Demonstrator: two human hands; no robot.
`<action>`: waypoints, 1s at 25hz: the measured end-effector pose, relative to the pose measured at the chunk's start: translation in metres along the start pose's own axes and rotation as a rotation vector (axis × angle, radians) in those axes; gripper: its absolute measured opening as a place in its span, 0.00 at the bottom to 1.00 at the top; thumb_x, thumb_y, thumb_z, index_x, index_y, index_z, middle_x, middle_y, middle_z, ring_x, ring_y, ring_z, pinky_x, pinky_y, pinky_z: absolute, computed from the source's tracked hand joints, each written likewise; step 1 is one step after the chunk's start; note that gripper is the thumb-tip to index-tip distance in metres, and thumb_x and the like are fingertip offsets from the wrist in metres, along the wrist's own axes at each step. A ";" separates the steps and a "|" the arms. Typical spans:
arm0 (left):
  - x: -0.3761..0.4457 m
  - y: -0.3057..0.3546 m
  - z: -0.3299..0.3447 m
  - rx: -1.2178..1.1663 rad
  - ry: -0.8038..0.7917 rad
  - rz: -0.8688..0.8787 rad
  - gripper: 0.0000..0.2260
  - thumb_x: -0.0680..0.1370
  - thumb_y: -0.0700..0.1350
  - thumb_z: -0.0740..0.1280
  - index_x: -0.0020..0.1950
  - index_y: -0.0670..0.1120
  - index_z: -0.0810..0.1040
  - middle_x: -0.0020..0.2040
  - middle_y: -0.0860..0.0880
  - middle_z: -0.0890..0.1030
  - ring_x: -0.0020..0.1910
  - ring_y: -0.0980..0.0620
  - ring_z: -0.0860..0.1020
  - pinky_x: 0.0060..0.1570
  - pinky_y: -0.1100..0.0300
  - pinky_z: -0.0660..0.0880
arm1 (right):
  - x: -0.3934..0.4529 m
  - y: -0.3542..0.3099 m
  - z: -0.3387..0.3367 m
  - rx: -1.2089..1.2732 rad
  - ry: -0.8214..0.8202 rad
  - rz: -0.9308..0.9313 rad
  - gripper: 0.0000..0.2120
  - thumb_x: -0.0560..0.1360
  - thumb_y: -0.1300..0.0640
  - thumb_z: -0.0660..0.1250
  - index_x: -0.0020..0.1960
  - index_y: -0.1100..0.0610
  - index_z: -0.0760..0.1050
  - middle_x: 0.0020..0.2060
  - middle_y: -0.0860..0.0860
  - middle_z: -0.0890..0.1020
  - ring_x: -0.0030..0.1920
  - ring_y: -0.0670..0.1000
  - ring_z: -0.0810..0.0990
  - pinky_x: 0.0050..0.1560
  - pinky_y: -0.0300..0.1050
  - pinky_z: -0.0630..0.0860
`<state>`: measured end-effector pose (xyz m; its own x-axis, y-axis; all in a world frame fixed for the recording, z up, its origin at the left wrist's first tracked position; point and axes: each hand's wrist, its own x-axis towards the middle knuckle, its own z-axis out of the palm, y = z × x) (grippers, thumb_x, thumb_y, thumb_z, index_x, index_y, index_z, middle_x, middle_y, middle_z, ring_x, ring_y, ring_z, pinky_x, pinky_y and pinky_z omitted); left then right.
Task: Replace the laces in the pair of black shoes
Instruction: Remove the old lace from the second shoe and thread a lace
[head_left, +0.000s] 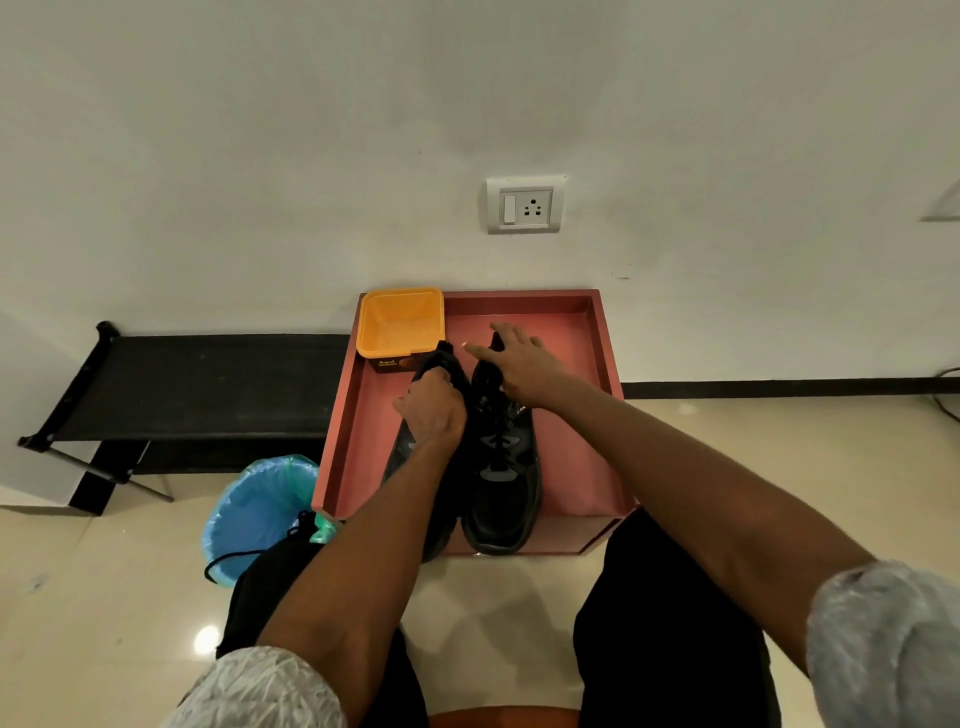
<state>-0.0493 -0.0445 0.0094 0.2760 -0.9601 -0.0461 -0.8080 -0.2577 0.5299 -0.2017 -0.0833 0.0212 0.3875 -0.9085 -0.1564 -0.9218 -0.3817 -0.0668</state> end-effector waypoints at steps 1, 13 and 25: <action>0.005 0.002 -0.002 -0.047 0.000 -0.025 0.09 0.78 0.40 0.61 0.49 0.46 0.80 0.45 0.47 0.82 0.46 0.45 0.79 0.55 0.49 0.72 | 0.006 -0.002 -0.003 -0.129 -0.036 -0.088 0.39 0.77 0.60 0.66 0.80 0.42 0.50 0.79 0.60 0.49 0.78 0.61 0.51 0.74 0.60 0.59; -0.005 -0.037 -0.029 -0.428 0.170 -0.109 0.12 0.81 0.42 0.62 0.61 0.45 0.80 0.47 0.48 0.82 0.44 0.49 0.80 0.42 0.55 0.78 | -0.008 -0.013 -0.002 -0.233 -0.111 -0.086 0.22 0.79 0.55 0.64 0.72 0.45 0.71 0.80 0.56 0.48 0.79 0.60 0.47 0.76 0.63 0.50; -0.145 -0.033 -0.028 -0.263 0.069 0.103 0.04 0.79 0.45 0.63 0.52 0.47 0.74 0.51 0.49 0.73 0.53 0.48 0.73 0.55 0.51 0.74 | -0.157 -0.057 0.006 0.197 -0.232 0.727 0.22 0.73 0.43 0.63 0.62 0.54 0.77 0.58 0.55 0.79 0.58 0.57 0.78 0.49 0.48 0.70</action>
<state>-0.0482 0.1064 0.0219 0.2411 -0.9678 0.0721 -0.6735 -0.1134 0.7305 -0.2099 0.0826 0.0439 -0.3019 -0.8517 -0.4283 -0.9356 0.3510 -0.0386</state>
